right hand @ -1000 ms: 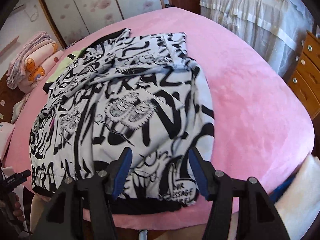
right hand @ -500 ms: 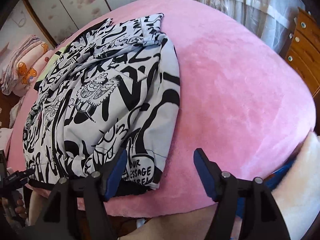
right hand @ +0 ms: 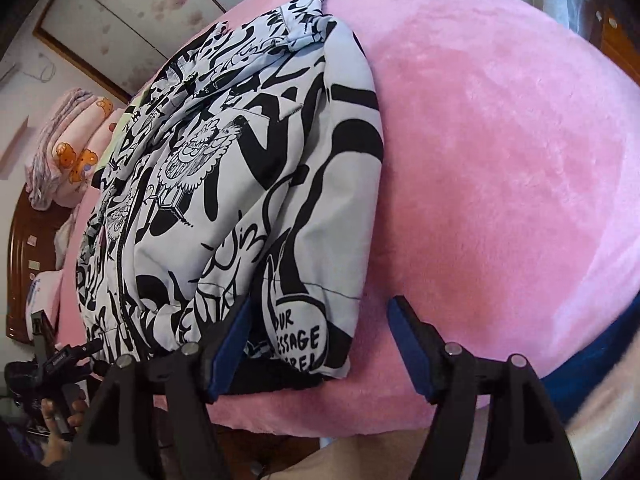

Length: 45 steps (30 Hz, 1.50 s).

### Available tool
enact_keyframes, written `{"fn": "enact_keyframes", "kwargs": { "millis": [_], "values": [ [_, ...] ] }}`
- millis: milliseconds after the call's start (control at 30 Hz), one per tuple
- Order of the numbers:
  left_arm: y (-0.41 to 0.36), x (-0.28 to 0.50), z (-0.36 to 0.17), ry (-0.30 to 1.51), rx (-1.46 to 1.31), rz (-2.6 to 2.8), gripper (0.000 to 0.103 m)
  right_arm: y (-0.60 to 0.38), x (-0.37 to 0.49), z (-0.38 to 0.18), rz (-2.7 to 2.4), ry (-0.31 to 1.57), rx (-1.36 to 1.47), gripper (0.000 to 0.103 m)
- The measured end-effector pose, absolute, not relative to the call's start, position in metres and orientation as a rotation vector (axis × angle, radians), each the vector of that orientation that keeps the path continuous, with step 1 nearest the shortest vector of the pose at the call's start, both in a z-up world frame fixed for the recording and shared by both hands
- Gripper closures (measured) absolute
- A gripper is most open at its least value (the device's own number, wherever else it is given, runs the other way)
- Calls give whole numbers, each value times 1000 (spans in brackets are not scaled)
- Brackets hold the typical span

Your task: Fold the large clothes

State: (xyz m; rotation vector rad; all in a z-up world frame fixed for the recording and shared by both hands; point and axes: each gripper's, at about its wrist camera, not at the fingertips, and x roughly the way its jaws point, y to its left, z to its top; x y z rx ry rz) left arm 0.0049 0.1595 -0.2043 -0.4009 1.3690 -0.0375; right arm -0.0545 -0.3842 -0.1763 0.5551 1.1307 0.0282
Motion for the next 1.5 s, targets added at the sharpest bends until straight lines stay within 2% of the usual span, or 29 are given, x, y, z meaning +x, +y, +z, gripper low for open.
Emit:
{"fn": "enact_keyframes", "kwargs": {
  "millis": [100,167,200,233,267,300,333,433,667,833,1000,1167,1267,1300,1333,1367,1433,1500],
  "values": [
    [158,7,-205,1369,-407,-42,1,-382,-54,-177,47,1137,564,31],
    [158,5,-201,1355,-407,-40,7,-377,-54,-177,93,1143,569,47],
    [156,3,-198,1345,-400,-40,15,-373,-53,-176,127,1147,570,63],
    [156,1,-194,1337,-396,-45,29,-369,-53,-171,117,1144,536,66],
    [152,1,-189,1325,-391,-64,38,-366,-53,-168,115,1143,507,70],
    [147,1,-184,1312,-387,-95,58,-362,-53,-163,114,1137,480,80],
    [143,2,-180,1310,-386,-125,75,-361,-53,-158,117,1129,471,84],
    [133,10,-161,1304,-372,-138,82,-357,-54,-139,126,1084,431,88],
    [146,32,-99,1169,-581,-219,85,-367,-46,-79,199,909,506,89],
    [165,67,-51,1033,-676,-252,85,-383,-8,-25,257,771,583,89],
    [175,134,-24,971,-699,-252,85,-385,66,5,282,726,639,88],
    [171,216,-29,986,-649,-210,83,-380,158,6,234,769,646,86],
    [163,266,-50,1044,-602,-169,76,-381,211,-8,176,807,653,72],
    [159,284,-60,1082,-582,-155,72,-381,225,-13,140,814,634,60],
    [155,298,-71,1117,-569,-148,64,-381,236,-17,110,826,612,50],
    [153,306,-79,1140,-558,-142,57,-381,247,-22,89,839,592,48],
    [154,320,-92,1152,-535,-100,35,-381,265,-33,81,867,558,47],
    [158,326,-97,1143,-535,-100,29,-384,274,-43,57,887,522,47]
  ]
}}
